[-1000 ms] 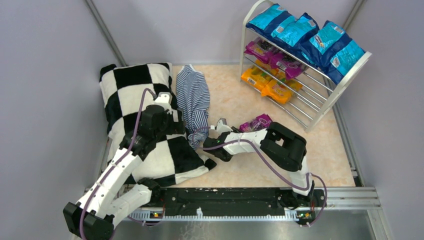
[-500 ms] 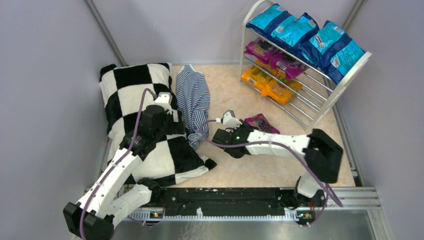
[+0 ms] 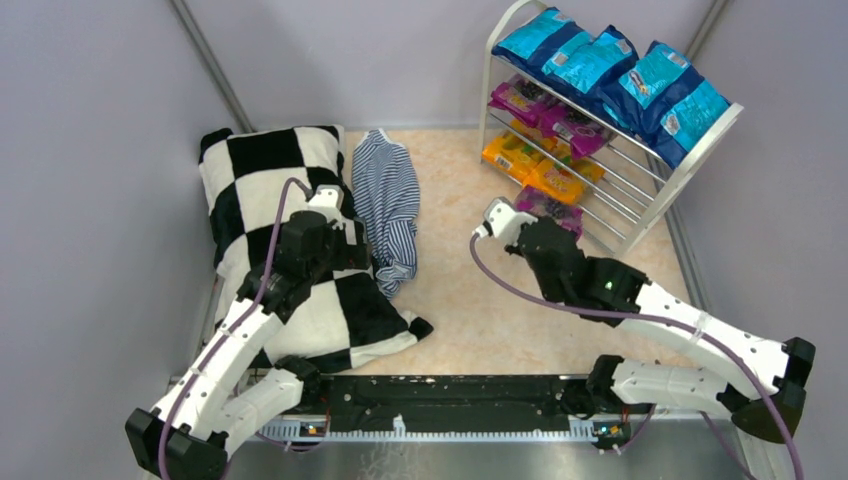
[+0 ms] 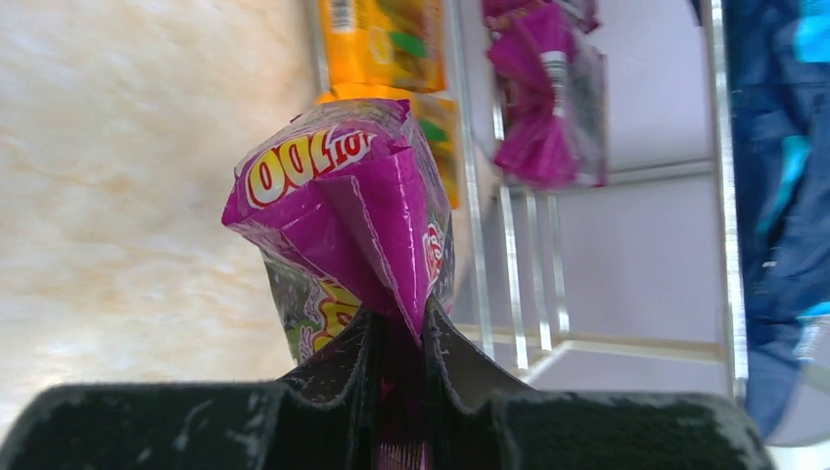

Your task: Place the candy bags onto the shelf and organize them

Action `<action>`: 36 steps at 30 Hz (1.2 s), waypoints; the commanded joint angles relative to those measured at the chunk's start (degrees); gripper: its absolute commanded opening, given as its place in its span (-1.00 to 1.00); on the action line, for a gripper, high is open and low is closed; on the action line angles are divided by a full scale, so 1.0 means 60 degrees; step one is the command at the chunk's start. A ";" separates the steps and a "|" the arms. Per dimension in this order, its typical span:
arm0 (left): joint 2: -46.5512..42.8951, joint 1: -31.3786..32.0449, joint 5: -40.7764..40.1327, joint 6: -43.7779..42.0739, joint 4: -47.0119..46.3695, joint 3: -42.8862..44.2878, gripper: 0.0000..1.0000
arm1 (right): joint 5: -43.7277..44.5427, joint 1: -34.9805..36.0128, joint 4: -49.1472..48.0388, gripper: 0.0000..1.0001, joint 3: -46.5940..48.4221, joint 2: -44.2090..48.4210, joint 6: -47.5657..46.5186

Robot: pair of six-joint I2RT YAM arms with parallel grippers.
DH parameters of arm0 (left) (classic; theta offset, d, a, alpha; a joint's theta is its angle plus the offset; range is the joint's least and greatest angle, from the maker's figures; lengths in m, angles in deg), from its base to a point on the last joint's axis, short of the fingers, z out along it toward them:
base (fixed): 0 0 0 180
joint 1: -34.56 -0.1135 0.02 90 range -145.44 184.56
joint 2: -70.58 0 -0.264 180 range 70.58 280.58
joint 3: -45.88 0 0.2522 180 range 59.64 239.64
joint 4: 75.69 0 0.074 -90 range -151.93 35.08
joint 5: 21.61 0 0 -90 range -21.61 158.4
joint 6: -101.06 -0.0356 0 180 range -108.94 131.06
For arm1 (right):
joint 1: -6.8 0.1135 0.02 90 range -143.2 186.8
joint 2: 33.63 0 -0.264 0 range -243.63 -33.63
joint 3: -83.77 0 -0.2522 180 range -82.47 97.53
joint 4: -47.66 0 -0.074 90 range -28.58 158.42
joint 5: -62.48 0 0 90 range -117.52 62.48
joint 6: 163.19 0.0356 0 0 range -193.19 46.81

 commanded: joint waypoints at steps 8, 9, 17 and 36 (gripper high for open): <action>-0.0187 -0.0053 0.0083 -0.0139 -0.0411 -0.0083 0.97 | 0.0390 -0.2790 -0.2442 -1.00 0.1938 -0.0458 -0.5389; -0.0196 -0.0047 0.0091 -0.0139 -0.0411 -0.0078 0.97 | 0.0289 -0.3073 -0.2633 -1.00 0.1972 -0.0511 -0.5614; -0.0262 -0.0053 0.0209 -0.0153 -0.0440 -0.0099 0.97 | -0.0533 -0.4520 -0.3070 -1.00 0.2108 -0.0888 -0.6509; -0.0255 -0.0047 0.0640 -0.0183 -0.0578 -0.0126 0.97 | -0.1348 -0.6745 -0.6787 -1.00 0.0283 -0.1896 -0.7299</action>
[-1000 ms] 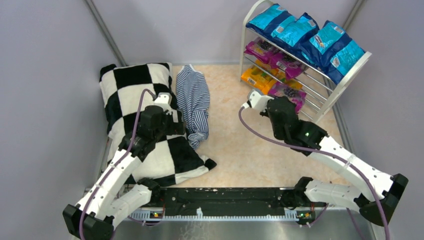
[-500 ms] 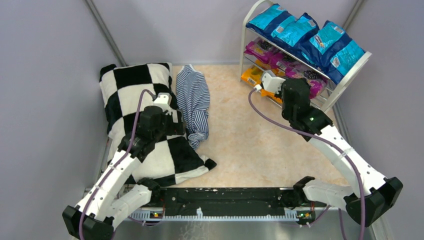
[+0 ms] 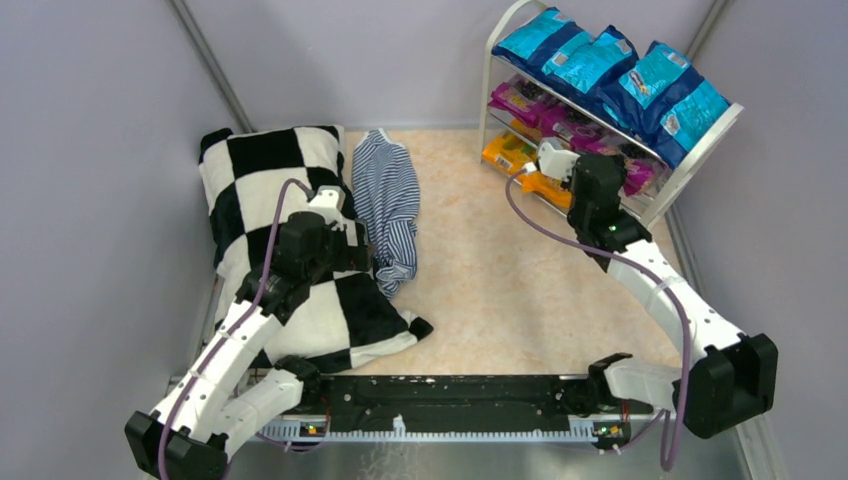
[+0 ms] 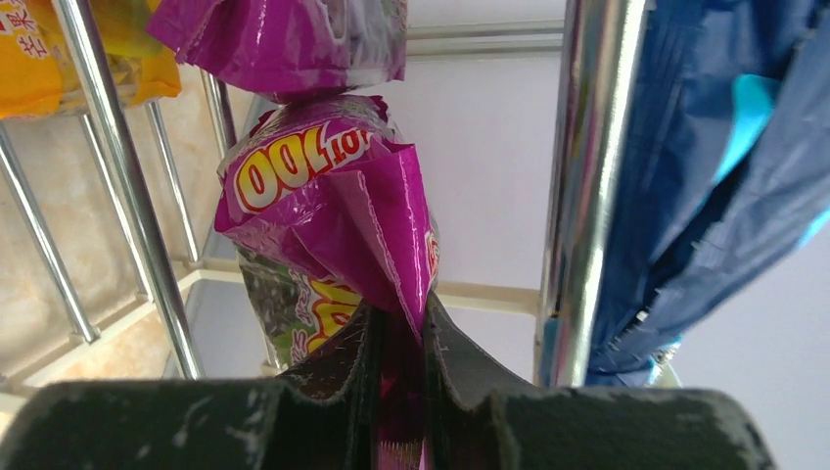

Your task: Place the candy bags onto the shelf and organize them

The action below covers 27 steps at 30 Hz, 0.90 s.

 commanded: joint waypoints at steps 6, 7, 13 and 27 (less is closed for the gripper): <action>-0.0112 -0.0017 0.0289 -0.0198 -0.0587 -0.0101 0.97 | -0.0271 -0.0841 -0.3485 -1.00 -0.0287 -0.0419 -0.0571; -0.0113 -0.0021 0.0280 -0.0198 -0.0592 -0.0101 0.97 | -0.0258 -0.0929 -0.3720 -1.00 -0.0351 -0.0457 -0.0643; -0.0037 -0.0021 0.0340 -0.0198 -0.0613 -0.0094 0.97 | -0.0442 -0.1221 -0.4607 -1.00 -0.0417 -0.0728 -0.0603; 0.0042 -0.0014 0.0376 -0.0205 -0.0624 -0.0104 0.97 | -0.0756 -0.1383 -0.3941 -1.00 -0.1085 -0.0819 0.1182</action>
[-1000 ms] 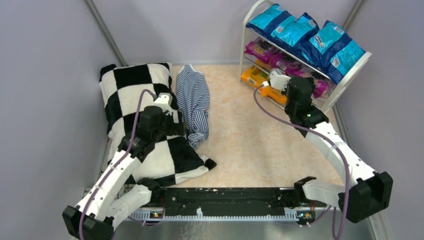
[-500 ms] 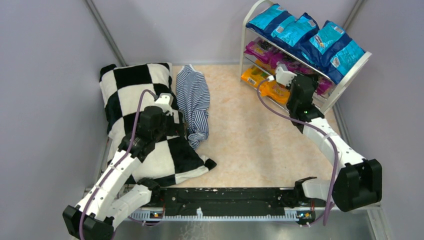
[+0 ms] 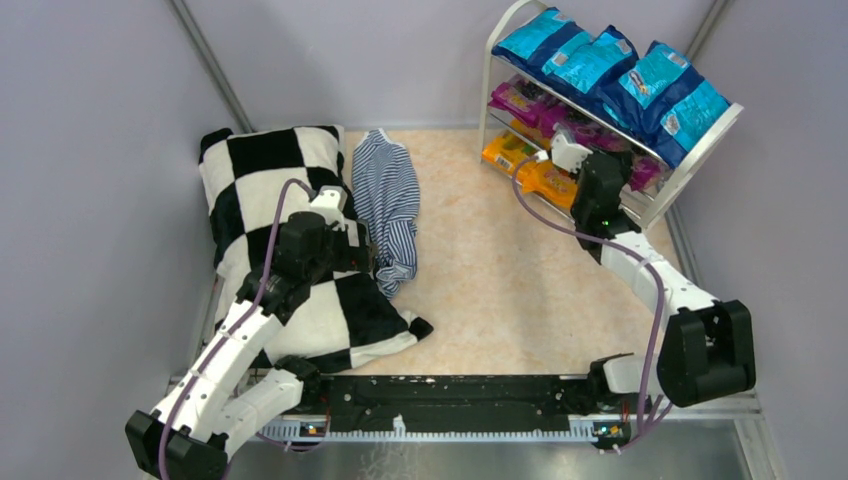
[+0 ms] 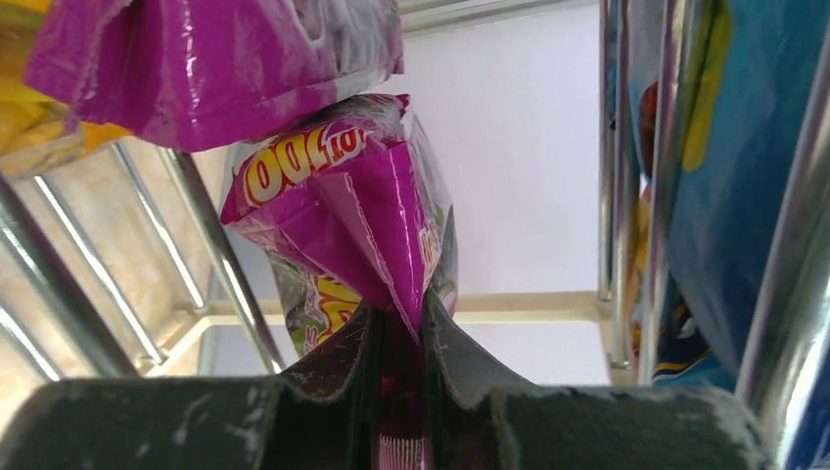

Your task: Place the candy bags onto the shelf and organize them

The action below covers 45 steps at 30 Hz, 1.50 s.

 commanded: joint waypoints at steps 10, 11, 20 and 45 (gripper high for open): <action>0.0243 -0.0025 -0.0133 -0.0187 -0.0415 -0.0014 0.97 | 0.1574 0.2586 0.3789 0.88 0.0494 0.2501 0.3736; 0.0305 -0.0035 -0.0164 -0.0187 -0.0403 0.0012 0.97 | 0.1560 0.2998 0.4721 0.89 0.0816 0.2802 0.4456; 0.0485 -0.0029 0.0232 0.0210 0.0059 0.0960 0.97 | -0.3560 0.4335 0.8205 0.97 0.2466 0.5748 1.2488; -0.0962 -0.0029 0.1218 0.0872 -0.1416 0.8042 0.97 | -0.2304 0.4336 0.5857 0.97 0.6634 0.7533 1.3397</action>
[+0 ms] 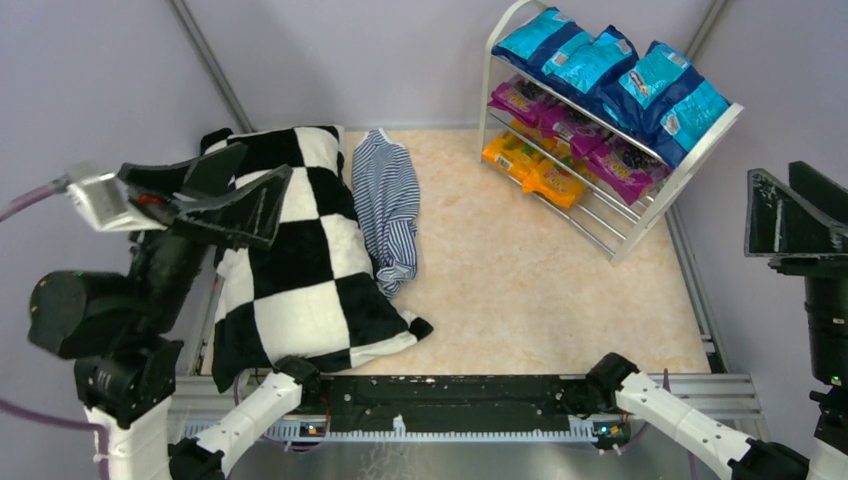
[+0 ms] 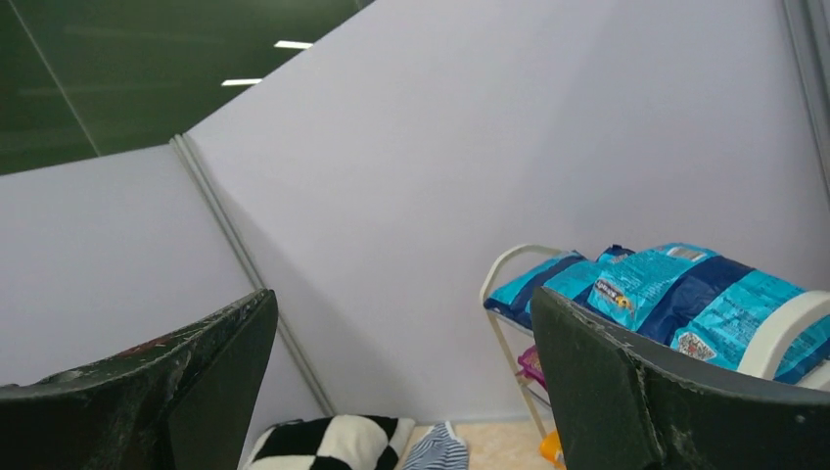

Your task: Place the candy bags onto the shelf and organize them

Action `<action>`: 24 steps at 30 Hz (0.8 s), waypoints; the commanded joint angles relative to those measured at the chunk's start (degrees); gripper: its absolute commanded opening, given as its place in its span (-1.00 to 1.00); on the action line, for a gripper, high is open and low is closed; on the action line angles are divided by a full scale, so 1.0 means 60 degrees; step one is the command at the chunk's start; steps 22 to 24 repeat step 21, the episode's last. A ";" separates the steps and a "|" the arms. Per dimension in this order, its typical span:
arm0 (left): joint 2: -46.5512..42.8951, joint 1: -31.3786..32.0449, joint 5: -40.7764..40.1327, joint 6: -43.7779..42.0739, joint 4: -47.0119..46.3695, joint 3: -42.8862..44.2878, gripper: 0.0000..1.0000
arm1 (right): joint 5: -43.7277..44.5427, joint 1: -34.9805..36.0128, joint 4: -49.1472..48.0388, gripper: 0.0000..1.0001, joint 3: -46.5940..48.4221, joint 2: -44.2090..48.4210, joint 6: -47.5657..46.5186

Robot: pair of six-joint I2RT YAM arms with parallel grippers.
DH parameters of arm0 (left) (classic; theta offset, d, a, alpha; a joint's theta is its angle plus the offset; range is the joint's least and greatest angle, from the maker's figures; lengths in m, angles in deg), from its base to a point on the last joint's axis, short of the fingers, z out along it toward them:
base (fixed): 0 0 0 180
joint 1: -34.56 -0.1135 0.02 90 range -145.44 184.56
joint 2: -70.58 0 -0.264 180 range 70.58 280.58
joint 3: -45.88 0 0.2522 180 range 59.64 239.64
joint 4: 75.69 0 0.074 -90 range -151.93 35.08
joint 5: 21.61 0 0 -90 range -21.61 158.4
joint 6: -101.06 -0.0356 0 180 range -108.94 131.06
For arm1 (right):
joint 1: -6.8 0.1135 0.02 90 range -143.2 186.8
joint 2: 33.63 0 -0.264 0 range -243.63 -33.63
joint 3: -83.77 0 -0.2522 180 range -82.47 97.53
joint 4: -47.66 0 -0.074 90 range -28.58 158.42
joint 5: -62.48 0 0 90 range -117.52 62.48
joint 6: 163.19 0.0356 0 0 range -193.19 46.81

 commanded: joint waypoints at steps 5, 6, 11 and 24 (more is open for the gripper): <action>-0.0172 -0.0025 -0.0696 0.0123 -0.0820 0.0555 0.97 | 0.0031 0.0064 -0.1038 0.97 -0.0145 0.0318 -0.0292; -0.0178 -0.0025 -0.0739 0.0131 -0.0808 0.0615 0.97 | 0.0054 0.0063 -0.1085 0.97 -0.0178 0.0348 -0.0299; -0.0230 -0.0025 -0.0908 0.0062 -0.0781 0.0865 0.97 | 0.0008 0.0061 -0.1278 0.97 -0.0372 0.0452 -0.0315; -0.0246 -0.0025 -0.0886 -0.0234 -0.0686 0.0851 0.98 | 0.0552 0.0058 -0.1091 0.97 -0.0505 0.0274 -0.0169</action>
